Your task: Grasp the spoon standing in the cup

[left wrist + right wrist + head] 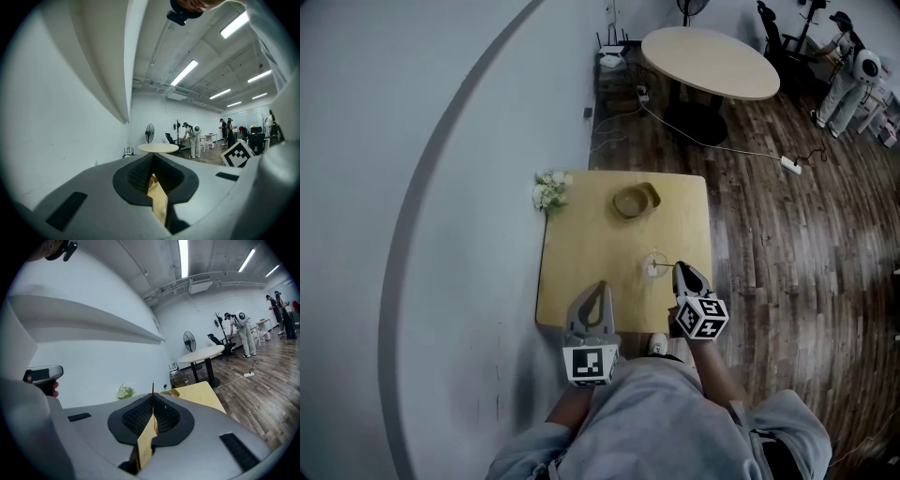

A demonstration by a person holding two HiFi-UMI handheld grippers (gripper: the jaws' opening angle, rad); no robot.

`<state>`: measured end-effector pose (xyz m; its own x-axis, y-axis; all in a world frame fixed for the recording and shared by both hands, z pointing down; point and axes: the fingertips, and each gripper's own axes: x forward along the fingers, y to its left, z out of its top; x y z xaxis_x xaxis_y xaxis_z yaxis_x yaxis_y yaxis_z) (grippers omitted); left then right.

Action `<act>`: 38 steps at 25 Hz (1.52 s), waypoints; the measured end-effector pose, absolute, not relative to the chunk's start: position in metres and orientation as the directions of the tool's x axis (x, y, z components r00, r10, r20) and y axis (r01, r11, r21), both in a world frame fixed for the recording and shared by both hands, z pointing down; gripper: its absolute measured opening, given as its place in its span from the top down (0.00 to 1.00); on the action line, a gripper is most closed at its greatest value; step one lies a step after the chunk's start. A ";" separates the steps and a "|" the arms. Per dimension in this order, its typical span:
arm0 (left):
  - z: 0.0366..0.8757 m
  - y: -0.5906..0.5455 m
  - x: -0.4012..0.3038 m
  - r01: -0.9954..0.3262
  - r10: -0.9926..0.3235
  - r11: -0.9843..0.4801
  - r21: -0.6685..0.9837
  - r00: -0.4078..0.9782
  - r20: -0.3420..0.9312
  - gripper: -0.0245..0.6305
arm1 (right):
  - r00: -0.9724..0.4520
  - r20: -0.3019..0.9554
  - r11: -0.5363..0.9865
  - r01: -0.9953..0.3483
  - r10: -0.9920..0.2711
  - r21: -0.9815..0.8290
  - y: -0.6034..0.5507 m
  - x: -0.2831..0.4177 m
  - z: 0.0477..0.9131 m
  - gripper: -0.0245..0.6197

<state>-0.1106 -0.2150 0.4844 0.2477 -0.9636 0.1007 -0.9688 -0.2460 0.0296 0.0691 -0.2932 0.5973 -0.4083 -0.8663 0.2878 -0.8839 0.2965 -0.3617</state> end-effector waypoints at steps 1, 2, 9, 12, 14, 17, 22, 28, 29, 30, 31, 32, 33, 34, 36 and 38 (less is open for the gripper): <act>0.484 -0.213 -0.110 -0.967 -0.962 -0.254 0.030 0.255 0.099 0.96 | -0.405 0.280 0.296 -0.884 -0.870 -0.361 -0.290 0.069 0.593 0.96; 0.484 -0.210 -0.110 -0.965 -0.960 -0.261 0.030 0.263 0.096 0.96 | -0.402 0.273 0.294 -0.885 -0.874 -0.361 -0.286 0.069 0.589 0.96; 0.483 -0.190 -0.111 -0.953 -0.949 -0.301 0.036 0.303 0.083 0.96 | -0.372 0.233 0.276 -0.891 -0.898 -0.361 -0.256 0.070 0.569 0.96; 0.483 -0.180 -0.112 -0.949 -0.946 -0.313 0.034 0.315 0.077 0.96 | -0.363 0.217 0.269 -0.891 -0.906 -0.365 -0.244 0.071 0.563 0.96; 0.479 -0.173 -0.113 -0.948 -0.945 -0.316 0.037 0.318 0.077 0.96 | -0.360 0.201 0.269 -0.889 -0.911 -0.371 -0.237 0.070 0.555 0.96; 0.479 -0.161 -0.116 -0.946 -0.943 -0.320 0.040 0.323 0.077 0.96 | -0.361 0.169 0.281 -0.886 -0.917 -0.370 -0.223 0.065 0.543 0.96; 0.481 -0.143 -0.120 -0.945 -0.942 -0.324 0.038 0.326 0.075 0.96 | -0.366 0.124 0.305 -0.887 -0.922 -0.347 -0.203 0.058 0.524 0.96; 0.483 -0.119 -0.120 -0.941 -0.938 -0.336 0.034 0.337 0.077 0.96 | -0.362 0.096 0.313 -0.889 -0.927 -0.334 -0.173 0.058 0.509 0.96; 0.484 -0.116 -0.119 -0.940 -0.937 -0.339 0.034 0.340 0.078 0.96 | -0.360 0.096 0.311 -0.890 -0.928 -0.333 -0.168 0.059 0.508 0.96; 0.485 -0.112 -0.117 -0.939 -0.936 -0.342 0.037 0.344 0.081 0.96 | -0.357 0.098 0.307 -0.891 -0.929 -0.335 -0.163 0.061 0.509 0.96; 0.486 -0.108 -0.115 -0.938 -0.934 -0.345 0.041 0.348 0.084 0.96 | -0.354 0.100 0.302 -0.891 -0.930 -0.339 -0.157 0.063 0.509 0.96; 0.486 -0.105 -0.113 -0.936 -0.932 -0.349 0.044 0.352 0.086 0.96 | -0.352 0.101 0.300 -0.890 -0.931 -0.343 -0.151 0.065 0.508 0.96; 0.486 -0.102 -0.110 -0.935 -0.931 -0.352 0.045 0.355 0.087 0.96 | -0.352 0.098 0.300 -0.890 -0.931 -0.343 -0.147 0.067 0.507 0.96; 0.485 -0.100 -0.107 -0.934 -0.930 -0.354 0.044 0.357 0.086 0.96 | -0.354 0.094 0.304 -0.889 -0.930 -0.343 -0.143 0.069 0.505 0.96; 0.482 -0.097 -0.100 -0.934 -0.930 -0.356 0.042 0.358 0.079 0.96 | -0.360 0.083 0.313 -0.886 -0.929 -0.343 -0.137 0.074 0.502 0.96; 0.480 -0.092 -0.092 -0.935 -0.932 -0.352 0.039 0.354 0.076 0.96 | -0.367 0.074 0.322 -0.883 -0.927 -0.341 -0.132 0.081 0.498 0.96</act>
<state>-0.0924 -0.0922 0.4798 0.3542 -0.9320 0.0765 -0.9351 -0.3522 0.0390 0.0807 -0.1318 0.4976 -0.3671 -0.9272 0.0743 -0.8830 0.3222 -0.3413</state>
